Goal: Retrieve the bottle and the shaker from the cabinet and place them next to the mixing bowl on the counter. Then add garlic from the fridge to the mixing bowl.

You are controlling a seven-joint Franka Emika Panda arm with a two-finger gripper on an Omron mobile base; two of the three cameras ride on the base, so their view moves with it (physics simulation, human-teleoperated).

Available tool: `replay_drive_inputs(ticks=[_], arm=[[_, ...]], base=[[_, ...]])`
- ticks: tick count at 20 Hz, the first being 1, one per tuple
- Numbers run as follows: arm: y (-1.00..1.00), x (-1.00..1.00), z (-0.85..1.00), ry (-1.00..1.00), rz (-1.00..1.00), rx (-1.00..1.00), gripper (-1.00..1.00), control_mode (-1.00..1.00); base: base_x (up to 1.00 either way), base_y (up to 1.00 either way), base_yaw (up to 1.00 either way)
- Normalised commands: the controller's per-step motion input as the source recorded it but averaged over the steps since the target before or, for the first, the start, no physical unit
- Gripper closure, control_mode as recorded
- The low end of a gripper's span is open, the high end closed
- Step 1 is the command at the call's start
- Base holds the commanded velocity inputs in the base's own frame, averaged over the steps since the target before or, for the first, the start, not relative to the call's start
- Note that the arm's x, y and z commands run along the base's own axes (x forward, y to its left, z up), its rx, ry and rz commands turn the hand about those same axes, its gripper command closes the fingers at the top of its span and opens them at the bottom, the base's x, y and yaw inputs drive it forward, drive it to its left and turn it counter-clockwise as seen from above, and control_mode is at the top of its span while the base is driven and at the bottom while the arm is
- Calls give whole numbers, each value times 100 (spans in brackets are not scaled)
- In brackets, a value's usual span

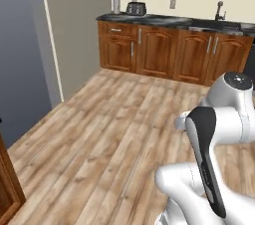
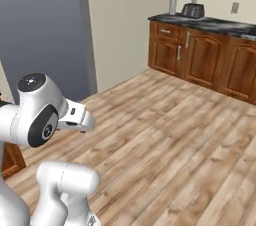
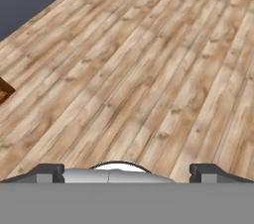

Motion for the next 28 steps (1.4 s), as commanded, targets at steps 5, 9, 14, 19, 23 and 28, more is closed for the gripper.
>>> replay_drive_inputs(ticks=[5, 9, 14, 19, 23, 28], arm=[[0, 0, 0, 0, 0, 0, -100, 100], [0, 0, 0, 0, 0, 0, -100, 100], [0, 0, 0, 0, 0, 0, -100, 100], [0, 0, 0, 0, 0, 0, -100, 100], [0, 0, 0, 0, 0, 0, -100, 100], [0, 0, 0, 0, 0, 0, -100, 100]], base=[[0, 60, -49], [7, 48, -47], [17, 2, -40], [19, -1, -35], [15, 0, -37], [17, 0, -37]])
